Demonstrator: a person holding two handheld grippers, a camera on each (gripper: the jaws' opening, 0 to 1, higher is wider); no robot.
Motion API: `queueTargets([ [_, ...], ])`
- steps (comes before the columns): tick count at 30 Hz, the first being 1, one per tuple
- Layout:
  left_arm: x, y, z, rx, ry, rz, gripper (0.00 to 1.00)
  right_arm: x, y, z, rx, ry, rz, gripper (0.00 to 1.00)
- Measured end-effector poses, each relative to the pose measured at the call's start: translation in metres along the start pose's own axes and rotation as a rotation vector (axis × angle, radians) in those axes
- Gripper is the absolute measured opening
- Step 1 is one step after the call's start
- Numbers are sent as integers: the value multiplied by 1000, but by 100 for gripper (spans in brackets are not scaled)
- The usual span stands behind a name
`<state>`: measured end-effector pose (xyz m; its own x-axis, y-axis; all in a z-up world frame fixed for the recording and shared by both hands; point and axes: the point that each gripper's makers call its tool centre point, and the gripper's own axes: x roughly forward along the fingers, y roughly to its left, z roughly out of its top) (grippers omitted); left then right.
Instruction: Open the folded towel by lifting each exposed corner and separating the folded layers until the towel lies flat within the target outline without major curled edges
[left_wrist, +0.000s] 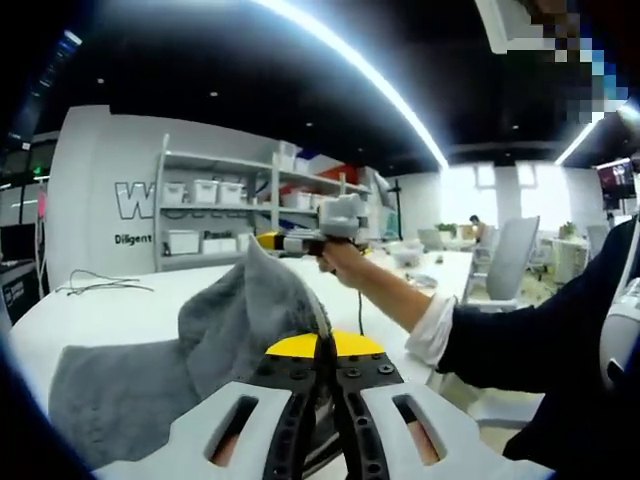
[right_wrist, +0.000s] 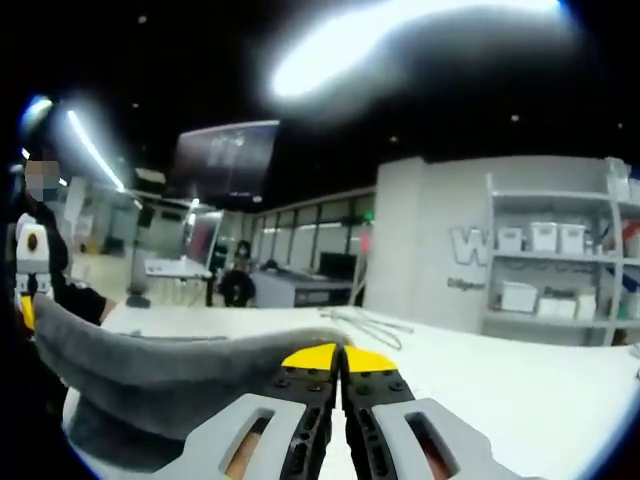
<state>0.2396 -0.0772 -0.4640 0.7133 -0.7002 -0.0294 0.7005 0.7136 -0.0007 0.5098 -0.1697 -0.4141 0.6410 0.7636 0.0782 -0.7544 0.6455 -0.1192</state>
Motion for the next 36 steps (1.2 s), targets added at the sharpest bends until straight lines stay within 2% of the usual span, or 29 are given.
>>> queueTargets([
  [15,23,-23,-4,-27,-16,-56,2,-15,-20,-1,-11,-30,-44,0],
  [24,36,-34,1,-22,-22,-82,2,-20,-32,-8,-28,-11,-58,0],
  [36,53,-52,0,-4,-15,-126,2,-30,-47,-9,-23,-15,-87,0],
])
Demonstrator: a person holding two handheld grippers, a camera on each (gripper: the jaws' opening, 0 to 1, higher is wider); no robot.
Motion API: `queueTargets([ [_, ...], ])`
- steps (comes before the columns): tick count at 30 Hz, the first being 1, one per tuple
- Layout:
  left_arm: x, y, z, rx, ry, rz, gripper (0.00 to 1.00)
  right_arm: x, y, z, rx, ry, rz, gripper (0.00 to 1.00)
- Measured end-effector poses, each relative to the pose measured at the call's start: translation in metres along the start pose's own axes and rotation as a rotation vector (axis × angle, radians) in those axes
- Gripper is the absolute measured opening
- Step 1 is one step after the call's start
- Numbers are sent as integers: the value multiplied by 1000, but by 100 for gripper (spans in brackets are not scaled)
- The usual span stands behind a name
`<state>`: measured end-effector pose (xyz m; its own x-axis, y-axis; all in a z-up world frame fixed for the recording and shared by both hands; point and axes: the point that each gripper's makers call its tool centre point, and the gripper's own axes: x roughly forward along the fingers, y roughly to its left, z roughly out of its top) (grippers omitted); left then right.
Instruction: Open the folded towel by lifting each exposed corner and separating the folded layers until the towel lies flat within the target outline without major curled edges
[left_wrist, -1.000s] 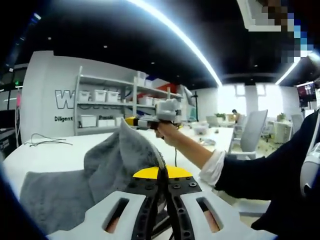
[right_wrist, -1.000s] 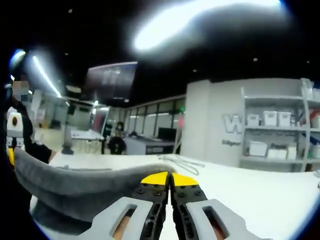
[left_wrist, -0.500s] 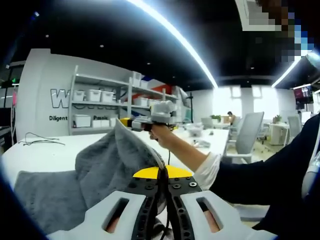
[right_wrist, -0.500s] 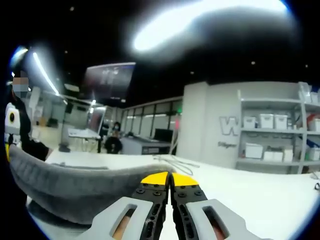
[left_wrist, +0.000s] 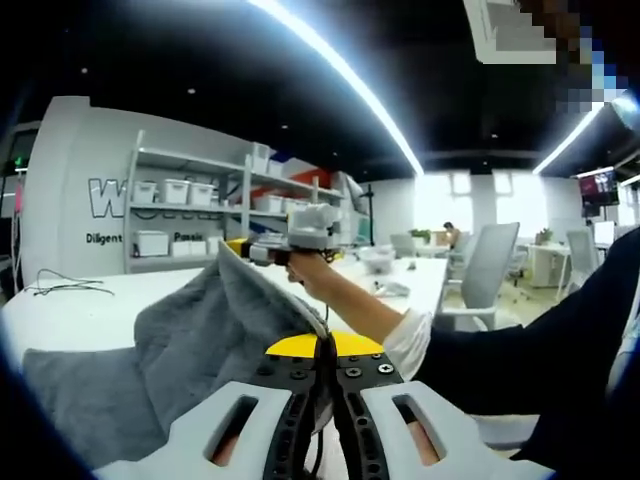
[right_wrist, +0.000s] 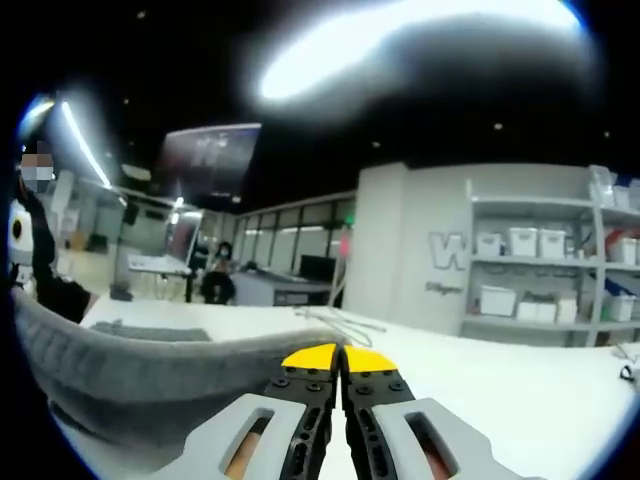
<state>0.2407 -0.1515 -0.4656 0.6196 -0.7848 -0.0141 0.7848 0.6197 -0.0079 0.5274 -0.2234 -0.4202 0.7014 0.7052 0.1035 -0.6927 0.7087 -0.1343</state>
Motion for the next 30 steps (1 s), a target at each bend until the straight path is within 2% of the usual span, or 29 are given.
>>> queueTargets([
  [3,6,-4,-2,23,8,-5,2,-3,-3,-2,-14,7,-11,0],
  [6,9,-5,-3,22,11,-10,2,-8,-9,-7,-36,26,-35,0],
  [13,18,-14,-7,29,16,-31,2,-12,-14,-9,-30,17,-43,0],
  [17,23,-18,-4,21,9,-47,2,-15,-16,-14,-52,42,-55,0],
  [20,27,-23,-3,19,6,-65,2,-17,-20,-12,-37,22,-62,0],
  [22,31,-24,-2,50,14,-66,2,-18,-27,-15,-100,49,-94,0],
  [25,36,-27,-1,57,20,-80,2,-17,-22,-21,-135,77,-85,0],
  [28,41,-32,-2,68,23,-92,2,-19,-23,-24,-141,86,-85,0],
  [30,44,-35,-3,70,23,-98,2,-20,-31,-24,-128,79,-87,0],
])
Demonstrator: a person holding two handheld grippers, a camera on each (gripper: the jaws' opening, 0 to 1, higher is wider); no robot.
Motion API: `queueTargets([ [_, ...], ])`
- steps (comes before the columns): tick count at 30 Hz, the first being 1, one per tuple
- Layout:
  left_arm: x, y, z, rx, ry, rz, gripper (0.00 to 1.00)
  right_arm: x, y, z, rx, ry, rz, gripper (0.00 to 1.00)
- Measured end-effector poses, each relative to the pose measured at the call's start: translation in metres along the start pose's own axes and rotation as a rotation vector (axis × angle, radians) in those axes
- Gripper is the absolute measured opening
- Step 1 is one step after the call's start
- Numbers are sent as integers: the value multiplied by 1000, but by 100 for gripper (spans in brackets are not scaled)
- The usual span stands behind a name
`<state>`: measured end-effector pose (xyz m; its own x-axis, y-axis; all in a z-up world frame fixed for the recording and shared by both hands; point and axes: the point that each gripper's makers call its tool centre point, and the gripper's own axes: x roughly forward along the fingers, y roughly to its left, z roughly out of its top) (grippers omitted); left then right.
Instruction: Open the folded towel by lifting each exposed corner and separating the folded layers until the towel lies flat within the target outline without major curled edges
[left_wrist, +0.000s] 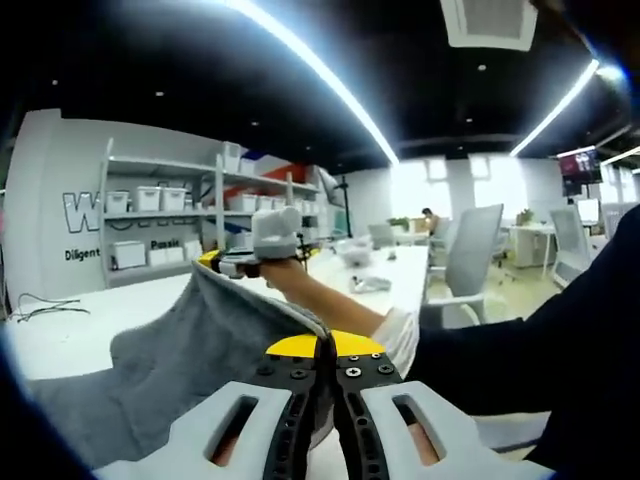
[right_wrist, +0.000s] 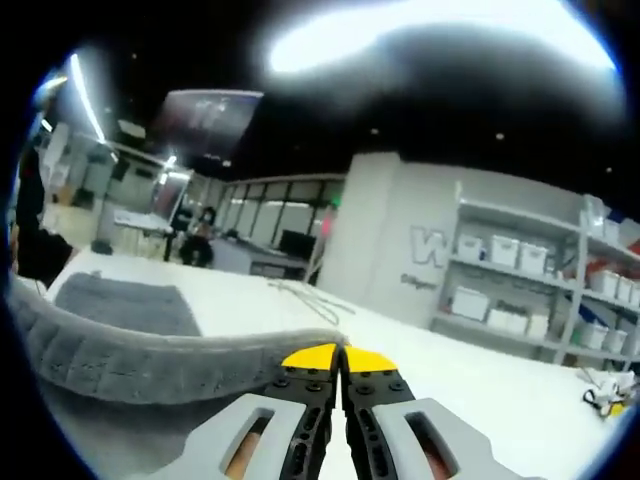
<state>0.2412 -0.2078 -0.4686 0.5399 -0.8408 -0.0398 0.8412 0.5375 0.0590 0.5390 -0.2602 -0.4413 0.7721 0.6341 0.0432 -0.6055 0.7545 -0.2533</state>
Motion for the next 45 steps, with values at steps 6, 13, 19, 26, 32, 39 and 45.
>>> queueTargets([
  [6,8,-6,-1,-2,1,-13,2,-9,-9,1,6,-7,-14,0],
  [13,20,-12,-2,-12,1,-27,2,-17,-25,-4,41,-18,-23,0],
  [19,25,-14,-1,-17,-7,-30,2,-22,-32,-10,51,2,-33,0],
  [26,31,-6,3,-15,-1,-37,2,-33,-42,-13,56,6,-48,0],
  [32,41,-5,8,-18,-5,-49,2,-34,-51,-19,63,25,-51,0],
  [39,51,-7,9,-26,-6,-63,2,-41,-64,-23,76,26,-59,0],
  [45,64,-18,11,-23,-17,-88,2,-47,-72,-11,179,-46,-64,0],
])
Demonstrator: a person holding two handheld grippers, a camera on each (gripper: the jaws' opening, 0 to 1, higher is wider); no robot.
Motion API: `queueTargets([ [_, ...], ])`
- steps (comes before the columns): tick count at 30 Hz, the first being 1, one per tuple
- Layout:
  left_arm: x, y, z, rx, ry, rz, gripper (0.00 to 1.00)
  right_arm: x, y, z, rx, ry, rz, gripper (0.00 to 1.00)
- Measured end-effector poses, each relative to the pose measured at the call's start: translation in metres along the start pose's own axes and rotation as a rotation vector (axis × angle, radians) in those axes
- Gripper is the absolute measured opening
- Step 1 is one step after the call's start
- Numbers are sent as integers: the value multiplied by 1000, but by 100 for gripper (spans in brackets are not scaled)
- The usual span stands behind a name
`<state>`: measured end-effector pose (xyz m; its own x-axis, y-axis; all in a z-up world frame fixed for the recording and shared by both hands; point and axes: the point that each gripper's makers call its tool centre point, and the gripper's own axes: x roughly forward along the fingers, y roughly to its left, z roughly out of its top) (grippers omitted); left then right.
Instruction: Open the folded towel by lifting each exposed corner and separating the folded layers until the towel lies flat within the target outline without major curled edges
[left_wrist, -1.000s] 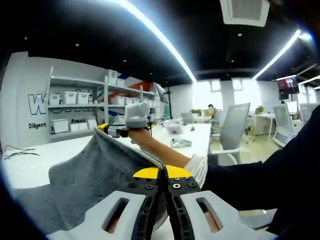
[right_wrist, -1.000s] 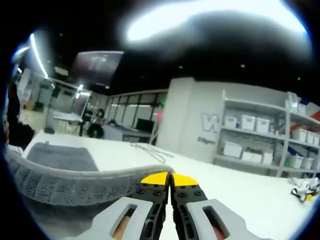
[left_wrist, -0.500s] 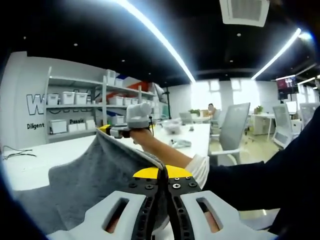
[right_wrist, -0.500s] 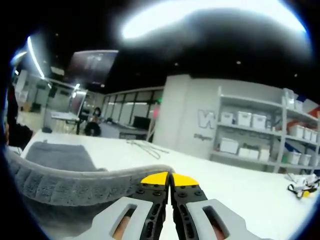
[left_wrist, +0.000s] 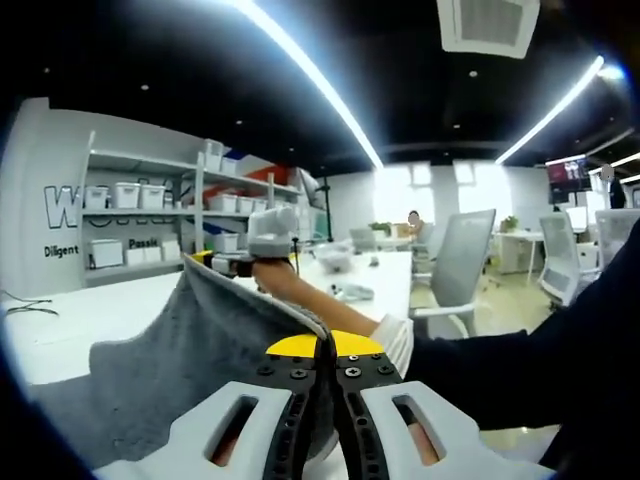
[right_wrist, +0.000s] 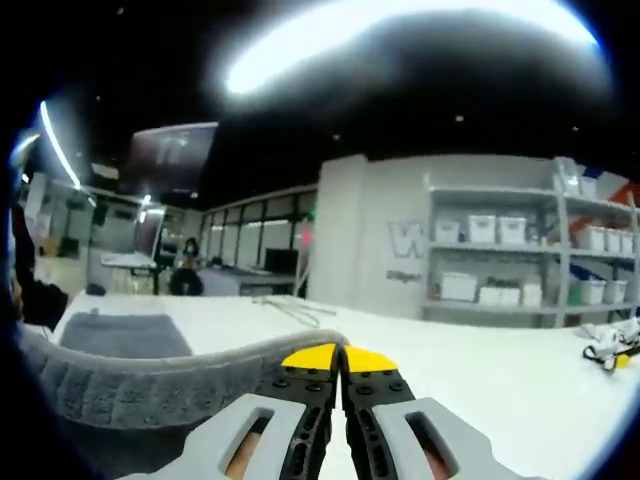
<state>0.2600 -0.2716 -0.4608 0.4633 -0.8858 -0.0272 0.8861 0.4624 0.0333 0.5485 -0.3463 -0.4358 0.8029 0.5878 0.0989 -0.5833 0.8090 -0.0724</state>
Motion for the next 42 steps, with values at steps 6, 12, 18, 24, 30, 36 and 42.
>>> queueTargets([
  [6,9,-5,2,0,-2,-11,2,0,-6,-6,-18,18,-9,0],
  [12,11,-7,-1,-13,-3,-11,2,2,-9,-14,-43,53,-7,0],
  [18,18,-12,-1,-35,-6,-16,2,1,-14,-19,-47,66,-10,0],
  [24,24,-16,-2,-51,-6,-21,2,-2,-22,-24,-62,91,-15,0],
  [30,31,-20,-6,-61,1,-27,2,-7,-29,-30,-103,123,-30,0],
  [36,41,-25,-6,-71,3,-43,2,-9,-34,-33,-122,142,-39,0],
  [42,50,-29,-7,-82,5,-60,2,-13,-37,-36,-139,159,-51,0],
])
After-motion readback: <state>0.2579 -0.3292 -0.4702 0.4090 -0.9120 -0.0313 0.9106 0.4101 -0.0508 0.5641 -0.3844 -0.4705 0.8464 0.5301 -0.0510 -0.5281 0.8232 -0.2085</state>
